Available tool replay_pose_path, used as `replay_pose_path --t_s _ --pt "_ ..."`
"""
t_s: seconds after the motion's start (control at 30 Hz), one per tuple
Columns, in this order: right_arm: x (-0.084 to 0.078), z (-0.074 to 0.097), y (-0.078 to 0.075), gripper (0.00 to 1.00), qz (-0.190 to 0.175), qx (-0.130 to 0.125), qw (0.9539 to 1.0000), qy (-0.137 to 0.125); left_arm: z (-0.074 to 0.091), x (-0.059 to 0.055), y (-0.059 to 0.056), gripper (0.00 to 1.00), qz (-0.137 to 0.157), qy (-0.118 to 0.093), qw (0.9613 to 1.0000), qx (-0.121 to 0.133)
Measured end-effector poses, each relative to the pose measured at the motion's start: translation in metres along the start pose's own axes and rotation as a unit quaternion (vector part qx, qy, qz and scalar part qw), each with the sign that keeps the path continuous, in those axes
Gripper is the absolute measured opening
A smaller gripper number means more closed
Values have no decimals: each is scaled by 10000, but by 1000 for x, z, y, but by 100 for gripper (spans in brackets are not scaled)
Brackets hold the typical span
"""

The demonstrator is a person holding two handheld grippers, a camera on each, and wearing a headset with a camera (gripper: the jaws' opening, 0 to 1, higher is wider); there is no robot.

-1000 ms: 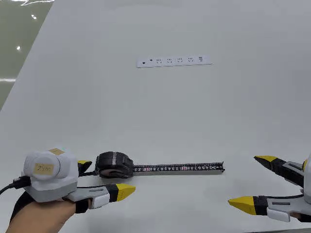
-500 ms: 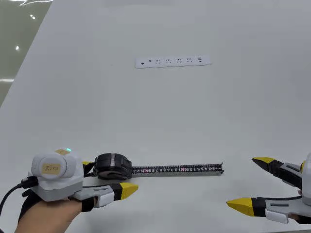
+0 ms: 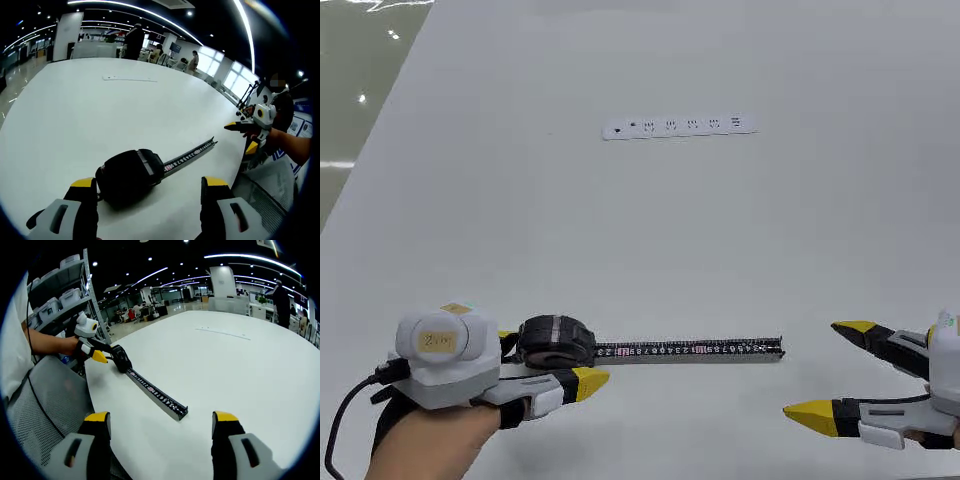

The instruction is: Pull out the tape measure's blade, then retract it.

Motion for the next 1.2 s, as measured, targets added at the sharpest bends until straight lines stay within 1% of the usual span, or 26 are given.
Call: replay_pose_path --t_s 0.13,0.23,0.27,0.43,0.5,0.6,0.73,0.83,0.87,0.97,1.0,1.1,1.13,1.2 --pt "-4 -6 -3 82 44 68 10000 51 -1 0 0 81 61 10 10000 74" --pt "-6 -11 -7 79 80 100 9999 85 -2 0 0 81 11 41 9999 102" --pt "-6 -12 -7 79 49 120 9999 77 -2 0 1 81 30 37 9999 107" --pt "-14 -20 -14 76 89 155 9996 211 -2 1 2 80 143 9 9998 151" --pt "-19 -24 -18 76 96 162 9996 206 -2 0 1 80 129 6 9998 165" --pt "-19 -28 -18 73 111 182 9995 247 -3 -1 2 80 132 32 9997 181" --pt "-25 -33 -24 72 133 234 9993 259 -3 -1 2 80 143 37 9997 206" --pt "-27 -37 -25 68 211 276 9989 303 -4 -1 2 80 150 35 9996 224" --pt "-29 -38 -27 67 347 266 9983 389 -4 -1 2 80 138 36 9996 244" --pt "-31 -41 -28 62 381 282 9978 464 -5 -1 2 79 136 41 9995 276" --pt "-29 -42 -29 61 564 269 9971 425 -5 -1 2 79 161 36 9995 286" --pt "-27 -42 -30 58 525 290 9974 402 -6 -1 3 79 153 43 9994 318" --pt "-26 -43 -32 57 622 272 9969 409 -6 -1 3 79 148 39 9993 331" --pt "-26 -44 -33 54 704 317 9961 415 -7 -1 3 79 156 33 9992 362"
Point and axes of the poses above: the centre of the closed fingertips' face, and the gripper's own axes: z roughly backward along the fingers, y roughly to its left, x roughly out of its top, the point moved 1 cm from there along z, roughly backward along the fingers, and after that the axes turned 7 degrees about x, right-handed, at the moved point
